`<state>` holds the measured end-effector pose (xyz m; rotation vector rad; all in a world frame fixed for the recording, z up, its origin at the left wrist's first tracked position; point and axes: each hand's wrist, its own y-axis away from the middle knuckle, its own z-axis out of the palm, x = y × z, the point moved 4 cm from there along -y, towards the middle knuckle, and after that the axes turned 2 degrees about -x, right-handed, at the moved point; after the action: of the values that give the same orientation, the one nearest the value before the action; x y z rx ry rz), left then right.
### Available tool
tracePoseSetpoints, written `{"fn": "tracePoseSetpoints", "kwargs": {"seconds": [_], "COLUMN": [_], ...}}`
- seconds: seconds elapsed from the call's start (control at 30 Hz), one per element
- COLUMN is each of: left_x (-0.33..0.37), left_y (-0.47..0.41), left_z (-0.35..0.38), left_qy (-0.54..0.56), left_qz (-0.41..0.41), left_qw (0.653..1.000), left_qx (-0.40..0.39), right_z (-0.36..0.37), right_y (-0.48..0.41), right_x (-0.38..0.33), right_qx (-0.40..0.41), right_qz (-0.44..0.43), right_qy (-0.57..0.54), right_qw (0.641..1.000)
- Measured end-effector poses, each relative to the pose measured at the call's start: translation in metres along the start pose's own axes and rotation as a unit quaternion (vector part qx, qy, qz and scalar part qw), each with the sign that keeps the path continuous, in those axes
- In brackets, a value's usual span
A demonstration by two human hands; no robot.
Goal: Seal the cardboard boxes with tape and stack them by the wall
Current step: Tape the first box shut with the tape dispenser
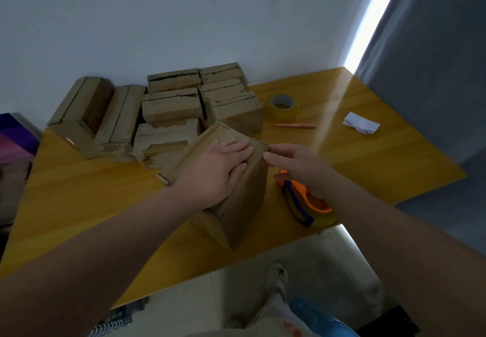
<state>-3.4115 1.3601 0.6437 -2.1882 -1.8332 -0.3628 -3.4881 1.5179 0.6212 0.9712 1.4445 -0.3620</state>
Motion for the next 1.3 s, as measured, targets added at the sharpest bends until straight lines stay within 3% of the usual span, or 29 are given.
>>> {"fn": "tracePoseSetpoints", "kwargs": {"seconds": [0.23,0.37,0.5,0.7,0.83,0.93,1.03,1.13,1.2,1.3], "left_x": [0.001,0.001,0.001,0.004,0.004,0.002,-0.004,-0.022,-0.035,-0.05], "left_y": [0.001,0.0,0.001,0.003,0.002,0.0,0.003,0.006,0.003,-0.004], "left_z": [0.002,0.002,0.002,0.001,-0.003,-0.009,-0.02,-0.031,-0.035,-0.033], "left_qy": [-0.007,-0.005,-0.007,0.004,0.014,0.013,-0.051,-0.099,-0.099,-0.019], "left_qz": [0.001,0.001,0.002,0.003,0.011,0.023,0.013,-0.106,-0.176,-0.235], "left_qw": [1.0,1.0,1.0,1.0,0.999,0.999,0.991,0.971,0.964,0.969], "left_qx": [0.008,0.016,0.016,0.016,0.028,0.044,0.124,0.188,0.176,0.072], "right_z": [0.008,0.011,0.01,0.012,0.011,0.006,0.011,0.027,0.035,0.039], "right_y": [-0.002,-0.007,-0.012,-0.019,-0.019,-0.019,-0.019,-0.027,-0.036,-0.044], "right_x": [-0.006,-0.007,-0.012,-0.025,-0.024,-0.031,-0.053,-0.067,-0.067,-0.066], "right_qx": [0.05,0.122,0.196,0.261,0.281,0.298,0.279,0.171,0.115,0.1], "right_qz": [0.005,0.008,-0.028,-0.086,-0.095,-0.103,-0.193,-0.257,-0.235,-0.21], "right_qy": [-0.04,-0.054,0.081,0.287,0.341,0.312,0.354,0.447,0.478,0.476], "right_qw": [0.998,0.991,0.977,0.918,0.892,0.896,0.871,0.839,0.838,0.848]}}
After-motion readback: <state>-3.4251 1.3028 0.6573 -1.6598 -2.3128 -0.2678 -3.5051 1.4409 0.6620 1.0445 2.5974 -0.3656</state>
